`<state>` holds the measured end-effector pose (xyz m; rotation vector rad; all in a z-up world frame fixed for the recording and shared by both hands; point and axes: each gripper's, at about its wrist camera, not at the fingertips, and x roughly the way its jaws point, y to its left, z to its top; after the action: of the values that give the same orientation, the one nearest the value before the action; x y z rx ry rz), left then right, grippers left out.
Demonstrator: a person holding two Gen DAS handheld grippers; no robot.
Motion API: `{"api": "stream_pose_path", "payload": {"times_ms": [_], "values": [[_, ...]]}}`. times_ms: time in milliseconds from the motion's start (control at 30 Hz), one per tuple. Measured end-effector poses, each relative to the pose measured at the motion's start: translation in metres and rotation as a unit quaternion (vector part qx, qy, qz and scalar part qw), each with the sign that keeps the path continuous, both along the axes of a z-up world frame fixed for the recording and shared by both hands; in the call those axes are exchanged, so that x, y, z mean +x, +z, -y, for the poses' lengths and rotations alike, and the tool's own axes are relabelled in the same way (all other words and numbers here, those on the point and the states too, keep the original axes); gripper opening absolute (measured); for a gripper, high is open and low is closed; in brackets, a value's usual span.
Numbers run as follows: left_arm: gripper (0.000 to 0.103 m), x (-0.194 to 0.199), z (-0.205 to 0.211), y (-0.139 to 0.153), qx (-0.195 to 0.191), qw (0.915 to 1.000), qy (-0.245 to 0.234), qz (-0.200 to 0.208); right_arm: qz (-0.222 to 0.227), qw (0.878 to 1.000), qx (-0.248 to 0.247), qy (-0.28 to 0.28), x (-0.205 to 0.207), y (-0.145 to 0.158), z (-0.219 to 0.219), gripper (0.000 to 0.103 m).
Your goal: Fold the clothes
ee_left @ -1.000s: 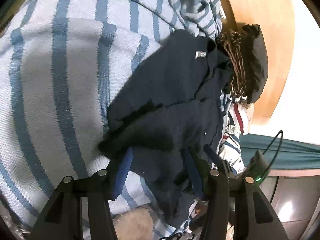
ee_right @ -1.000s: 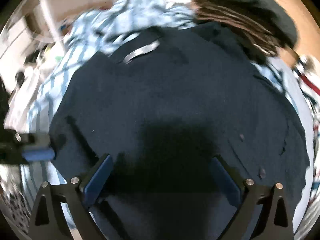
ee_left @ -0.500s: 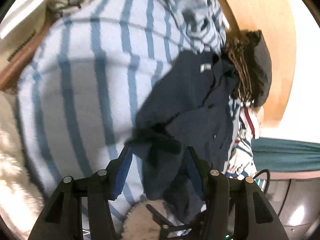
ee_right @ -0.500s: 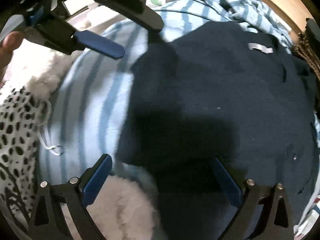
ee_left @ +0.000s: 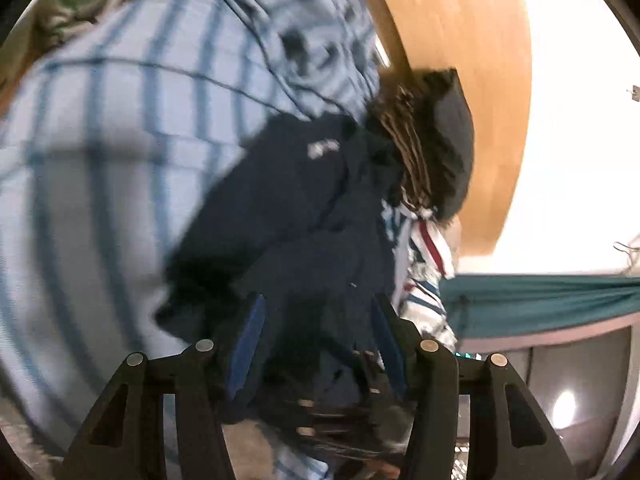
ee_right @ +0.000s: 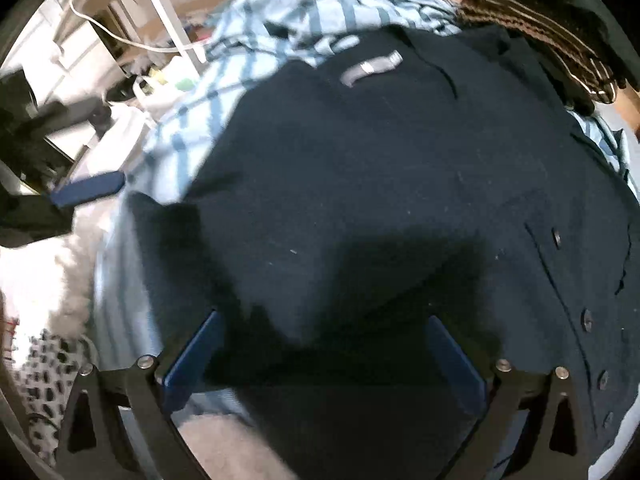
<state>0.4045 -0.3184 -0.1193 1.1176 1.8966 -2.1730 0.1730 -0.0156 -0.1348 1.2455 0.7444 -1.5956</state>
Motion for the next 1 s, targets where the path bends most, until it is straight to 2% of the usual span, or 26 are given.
{"api": "stream_pose_path", "payload": {"times_ms": [133, 233, 300, 367, 467, 533, 600, 667, 733, 800, 900, 1000], "values": [[0.055, -0.008, -0.007, -0.005, 0.010, 0.9999, -0.004, 0.007, 0.015, 1.000, -0.004, -0.014, -0.004, -0.012, 0.002, 0.103], [0.055, 0.007, 0.003, -0.008, 0.029, 0.9993, 0.023, 0.009, 0.045, 0.998, -0.042, -0.015, -0.004, -0.002, -0.005, 0.103], [0.055, 0.012, 0.009, -0.010, 0.048, 0.9982, 0.034, -0.001, 0.041, 0.998, -0.053, -0.008, -0.002, 0.004, -0.004, 0.103], [0.055, 0.009, 0.007, -0.009, 0.029, 0.9984, 0.030, 0.038, 0.008, 0.999, -0.040, -0.007, 0.000, 0.006, 0.002, 0.103], [0.055, 0.005, 0.005, -0.009, -0.001, 0.9951, 0.024, 0.096, -0.064, 0.998, 0.000, -0.015, -0.001, 0.000, 0.019, 0.103], [0.055, 0.002, 0.003, -0.008, -0.021, 0.9905, 0.019, 0.135, -0.067, 0.998, 0.008, -0.012, -0.001, -0.004, 0.029, 0.103], [0.055, 0.009, -0.001, -0.023, 0.014, 0.9919, 0.017, 0.125, -0.056, 0.998, 0.007, -0.007, 0.000, -0.007, 0.037, 0.103], [0.055, 0.010, -0.009, -0.038, 0.076, 0.9933, 0.014, 0.087, -0.048, 0.999, 0.000, 0.005, 0.003, -0.009, 0.042, 0.103], [0.055, 0.006, -0.015, -0.049, 0.112, 0.9918, 0.020, 0.059, -0.041, 0.999, -0.005, 0.020, 0.008, -0.011, 0.048, 0.103], [0.055, 0.003, -0.024, -0.055, 0.135, 0.9891, 0.022, 0.054, -0.032, 0.999, -0.007, 0.044, 0.015, -0.014, 0.054, 0.103], [0.056, 0.010, -0.026, -0.048, 0.128, 0.9902, 0.026, 0.051, -0.026, 0.997, -0.001, 0.074, 0.025, -0.014, 0.056, 0.103], [0.056, 0.022, -0.029, -0.046, 0.151, 0.9871, 0.033, 0.041, -0.003, 0.996, -0.005, 0.088, 0.026, -0.011, 0.052, 0.103]]}}
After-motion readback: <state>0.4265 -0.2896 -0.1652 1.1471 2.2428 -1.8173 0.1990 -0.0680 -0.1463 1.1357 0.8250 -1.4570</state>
